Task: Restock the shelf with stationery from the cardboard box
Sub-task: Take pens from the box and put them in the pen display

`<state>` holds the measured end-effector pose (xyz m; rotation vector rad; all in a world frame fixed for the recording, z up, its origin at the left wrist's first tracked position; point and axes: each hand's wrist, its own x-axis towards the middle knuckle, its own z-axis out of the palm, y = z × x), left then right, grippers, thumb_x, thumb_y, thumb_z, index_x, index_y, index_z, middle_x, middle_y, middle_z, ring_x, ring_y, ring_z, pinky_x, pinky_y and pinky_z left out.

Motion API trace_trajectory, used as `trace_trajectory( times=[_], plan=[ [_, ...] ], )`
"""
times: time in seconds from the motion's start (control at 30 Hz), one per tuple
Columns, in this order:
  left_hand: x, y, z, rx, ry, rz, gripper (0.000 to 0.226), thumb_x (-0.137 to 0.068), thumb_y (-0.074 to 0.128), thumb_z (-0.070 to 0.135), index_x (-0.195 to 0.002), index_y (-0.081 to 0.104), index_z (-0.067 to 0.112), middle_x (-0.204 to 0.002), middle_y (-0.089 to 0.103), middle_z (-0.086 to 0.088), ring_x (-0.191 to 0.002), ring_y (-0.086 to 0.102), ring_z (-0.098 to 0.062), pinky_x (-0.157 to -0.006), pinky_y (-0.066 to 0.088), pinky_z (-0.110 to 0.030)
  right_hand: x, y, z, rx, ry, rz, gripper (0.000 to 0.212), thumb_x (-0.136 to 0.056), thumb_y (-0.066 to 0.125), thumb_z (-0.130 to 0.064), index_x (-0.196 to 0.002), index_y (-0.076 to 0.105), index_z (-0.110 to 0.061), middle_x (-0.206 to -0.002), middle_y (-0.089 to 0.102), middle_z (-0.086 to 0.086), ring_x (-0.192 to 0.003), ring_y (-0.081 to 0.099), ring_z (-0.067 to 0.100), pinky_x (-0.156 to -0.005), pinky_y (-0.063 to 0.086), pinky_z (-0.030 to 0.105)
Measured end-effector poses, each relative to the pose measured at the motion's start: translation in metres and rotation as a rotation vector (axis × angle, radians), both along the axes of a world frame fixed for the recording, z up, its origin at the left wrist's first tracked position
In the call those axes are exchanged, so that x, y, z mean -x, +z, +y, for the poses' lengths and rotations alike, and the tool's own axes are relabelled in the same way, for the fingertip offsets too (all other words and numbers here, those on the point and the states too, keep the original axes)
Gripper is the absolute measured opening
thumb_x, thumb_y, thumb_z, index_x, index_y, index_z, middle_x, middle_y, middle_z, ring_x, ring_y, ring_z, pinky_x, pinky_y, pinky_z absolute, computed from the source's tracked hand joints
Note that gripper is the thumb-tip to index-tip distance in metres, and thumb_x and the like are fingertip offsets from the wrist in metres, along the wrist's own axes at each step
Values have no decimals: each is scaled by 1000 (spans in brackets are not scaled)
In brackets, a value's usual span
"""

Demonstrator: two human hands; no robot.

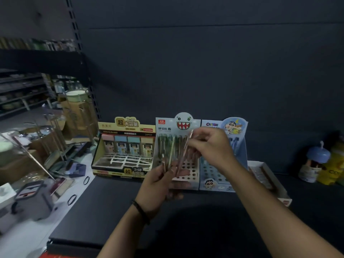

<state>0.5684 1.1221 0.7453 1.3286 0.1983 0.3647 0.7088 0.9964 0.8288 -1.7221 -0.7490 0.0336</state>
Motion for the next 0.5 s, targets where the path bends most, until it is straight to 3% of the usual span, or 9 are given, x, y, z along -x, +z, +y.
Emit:
trace_trajectory(
  times=[0.07,0.13,0.2,0.3,0.37,0.4,0.5],
  plan=[
    [1,-5,11,-98,81,51,28,-113,45,24,-130,67,21,-91,77,-8,-66,69,-24,-51,50,-30,-13,3,1,-46,-91,-63,27,-88,79,-13,-109,74,-29,-73,79,0,-69,78,21,-74,65,54],
    [0,-11,21,-109,115,66,32,-114,41,26,-132,66,17,-65,46,0,-50,40,-14,-48,31,-26,-28,2,2,-39,-148,-163,30,-88,79,-17,-112,70,-33,-70,78,-5,-67,77,14,-73,65,47],
    [-1,-16,31,-26,125,89,34,-115,38,27,-130,63,9,-66,27,4,-50,24,-10,-48,21,-25,-34,-3,6,2,-191,-247,27,-87,80,-18,-108,72,-33,-69,76,-9,-65,73,4,-72,63,34],
    [-3,-19,41,71,107,92,22,-114,36,11,-124,55,6,-67,26,4,-52,21,-10,-51,19,-25,-32,-13,18,36,-271,-334,24,-87,80,-16,-106,76,-30,-64,70,-13,-65,68,-2,-61,46,5],
    [-5,-19,49,58,74,82,18,-110,34,0,-113,47,11,-69,28,2,-56,20,-13,-54,17,-30,-28,-20,26,71,-308,-363,21,-89,79,-17,-107,78,-27,-68,70,-14,-68,68,0,-63,47,7],
    [-5,-19,54,39,48,76,20,-109,33,-2,-110,44,15,-71,30,0,-57,21,-15,-55,18,-32,-26,-24,31,91,-318,-379,21,-90,79,-19,-109,79,-26,-73,72,-12,-69,68,2,-68,53,14],
    [-5,-21,68,-28,-56,34,13,-113,35,4,-111,44,12,-78,49,-5,-56,38,-16,-52,34,-28,-21,-34,44,134,-347,-380,26,-92,78,-22,-117,79,-25,-87,77,-5,-79,70,9,-80,58,25]
  ],
)
